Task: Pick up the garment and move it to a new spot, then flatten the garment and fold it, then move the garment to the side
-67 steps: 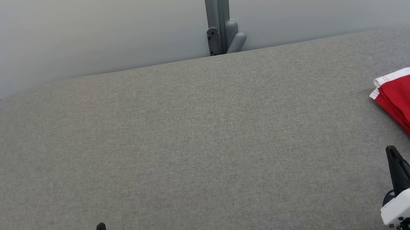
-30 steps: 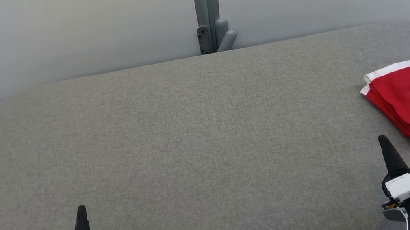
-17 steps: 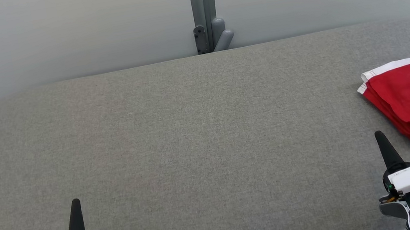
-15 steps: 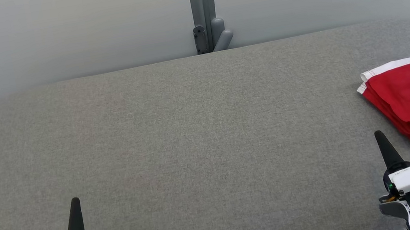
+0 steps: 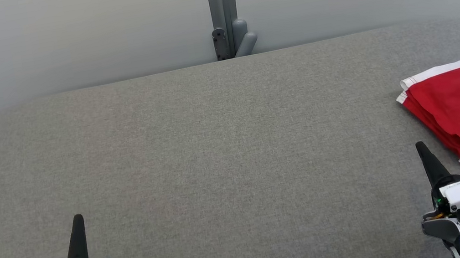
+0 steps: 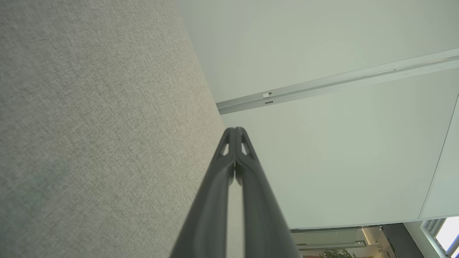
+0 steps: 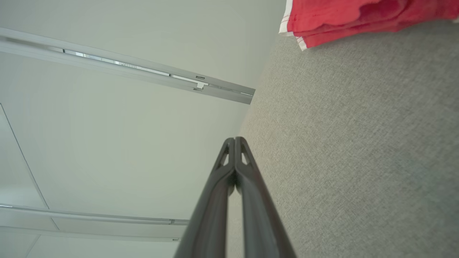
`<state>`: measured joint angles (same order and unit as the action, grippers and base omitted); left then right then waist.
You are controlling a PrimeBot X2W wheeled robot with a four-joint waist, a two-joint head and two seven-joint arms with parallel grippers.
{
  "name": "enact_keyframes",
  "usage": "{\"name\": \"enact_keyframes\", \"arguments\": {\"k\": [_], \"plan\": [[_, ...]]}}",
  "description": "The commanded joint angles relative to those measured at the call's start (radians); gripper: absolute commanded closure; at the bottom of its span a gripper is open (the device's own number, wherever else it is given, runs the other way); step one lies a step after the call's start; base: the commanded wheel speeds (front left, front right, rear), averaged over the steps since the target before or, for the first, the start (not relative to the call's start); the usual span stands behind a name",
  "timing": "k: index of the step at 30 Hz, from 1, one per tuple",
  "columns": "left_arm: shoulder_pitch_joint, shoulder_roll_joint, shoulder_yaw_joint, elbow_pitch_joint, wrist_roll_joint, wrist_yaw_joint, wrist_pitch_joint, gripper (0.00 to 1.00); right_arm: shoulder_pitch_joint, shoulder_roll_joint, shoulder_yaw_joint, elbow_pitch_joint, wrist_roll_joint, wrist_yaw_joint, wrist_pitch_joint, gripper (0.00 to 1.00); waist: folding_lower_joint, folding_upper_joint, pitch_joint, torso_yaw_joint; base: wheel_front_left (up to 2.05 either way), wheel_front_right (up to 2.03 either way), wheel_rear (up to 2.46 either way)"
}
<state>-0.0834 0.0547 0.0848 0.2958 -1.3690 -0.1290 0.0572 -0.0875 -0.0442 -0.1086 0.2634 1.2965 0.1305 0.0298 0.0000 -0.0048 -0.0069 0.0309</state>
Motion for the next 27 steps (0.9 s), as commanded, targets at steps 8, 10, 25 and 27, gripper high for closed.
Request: {"name": "enact_keyframes", "arguments": {"k": [8, 10, 25, 27], "plan": [[-0.032, 0.002, 0.017, -0.014, -0.071, -0.002, 0.023, 1.00, -0.026, -0.007, 0.005, -0.003, 0.096, 0.000, 0.022, 1.00, 0.0000, 0.0037, 0.003, -0.007, 0.00, 0.00, 0.00], [-0.036, 0.001, 0.020, -0.016, -0.086, -0.002, 0.028, 1.00, -0.027, -0.007, 0.005, -0.003, 0.113, 0.000, 0.025, 1.00, 0.0000, 0.0038, 0.003, -0.009, 0.00, 0.00, 0.00], [-0.049, -0.001, 0.039, -0.023, -0.181, -0.003, 0.058, 1.00, -0.041, -0.008, 0.009, 0.000, 0.240, 0.000, 0.053, 1.00, 0.0000, 0.0044, 0.007, -0.022, 0.00, 0.00, 0.00], [-0.052, -0.002, 0.041, -0.023, -0.193, -0.003, 0.063, 1.00, -0.043, -0.008, 0.010, 0.000, 0.257, 0.000, 0.057, 1.00, 0.0000, 0.0044, 0.008, -0.023, 0.00, 0.00, 0.00]]}}
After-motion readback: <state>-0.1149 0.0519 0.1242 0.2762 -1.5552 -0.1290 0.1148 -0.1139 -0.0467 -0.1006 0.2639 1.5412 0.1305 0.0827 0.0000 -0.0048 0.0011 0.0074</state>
